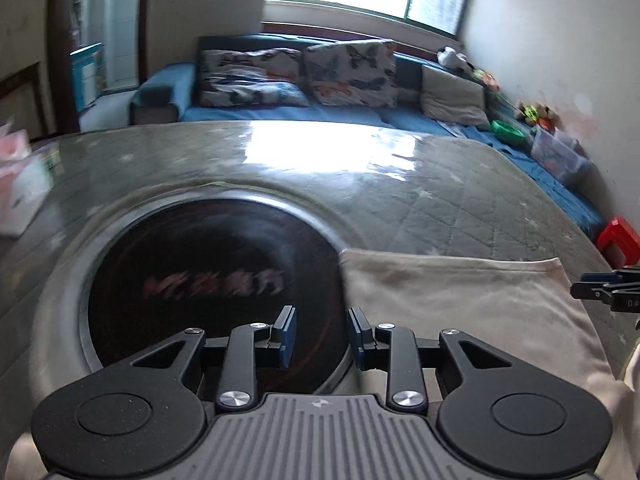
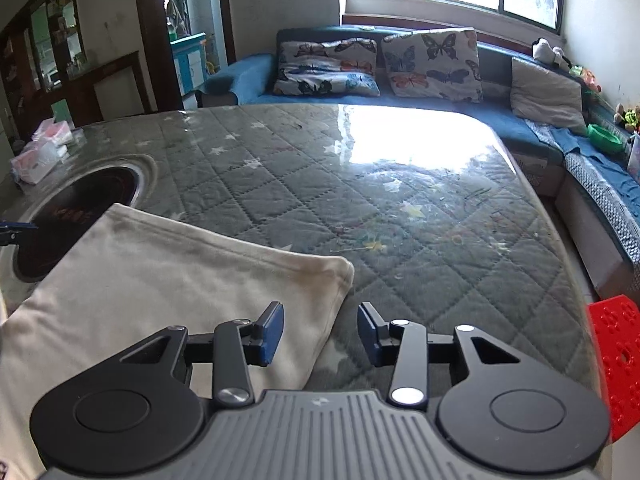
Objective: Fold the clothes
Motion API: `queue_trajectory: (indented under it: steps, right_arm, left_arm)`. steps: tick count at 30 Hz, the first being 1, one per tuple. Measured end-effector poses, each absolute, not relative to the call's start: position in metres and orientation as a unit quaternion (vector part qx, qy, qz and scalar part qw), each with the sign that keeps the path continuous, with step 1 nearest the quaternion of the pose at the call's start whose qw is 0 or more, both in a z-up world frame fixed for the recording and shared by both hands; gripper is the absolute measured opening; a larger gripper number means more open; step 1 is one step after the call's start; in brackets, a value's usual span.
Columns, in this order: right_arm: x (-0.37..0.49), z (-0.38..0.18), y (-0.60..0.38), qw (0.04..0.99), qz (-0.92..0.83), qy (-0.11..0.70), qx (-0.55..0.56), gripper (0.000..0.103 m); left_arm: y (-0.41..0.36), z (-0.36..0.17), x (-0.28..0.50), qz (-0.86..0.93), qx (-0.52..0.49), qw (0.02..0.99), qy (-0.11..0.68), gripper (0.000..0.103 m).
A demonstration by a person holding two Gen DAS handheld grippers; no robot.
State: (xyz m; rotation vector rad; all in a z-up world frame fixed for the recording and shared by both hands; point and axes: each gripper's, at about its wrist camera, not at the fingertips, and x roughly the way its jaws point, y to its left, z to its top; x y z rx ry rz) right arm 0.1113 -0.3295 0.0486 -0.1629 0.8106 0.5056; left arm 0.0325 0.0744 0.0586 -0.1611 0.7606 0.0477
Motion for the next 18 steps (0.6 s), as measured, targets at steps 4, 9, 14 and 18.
queue_trajectory:
  steps: [4,9,14,18]
  right_arm:
    - [0.129,0.039,-0.325,0.881,0.238,0.401,-0.075,0.035]
    - [0.139,0.034,-0.324,0.878,0.242,0.407,-0.07,0.027]
    - [0.145,0.034,-0.316,0.878,0.247,0.404,-0.075,0.011]
    - [0.153,0.036,-0.306,0.881,0.246,0.395,-0.084,0.007]
  left_arm:
    - [0.065,0.046,0.067,0.019,-0.067,0.918,0.39,0.031]
    - [0.06,0.035,0.091,0.01,-0.058,0.916,0.398,0.031]
    - [0.061,0.033,0.101,-0.004,-0.042,0.919,0.392,0.006]
    - [0.065,0.032,0.11,-0.001,-0.03,0.922,0.386,0.003]
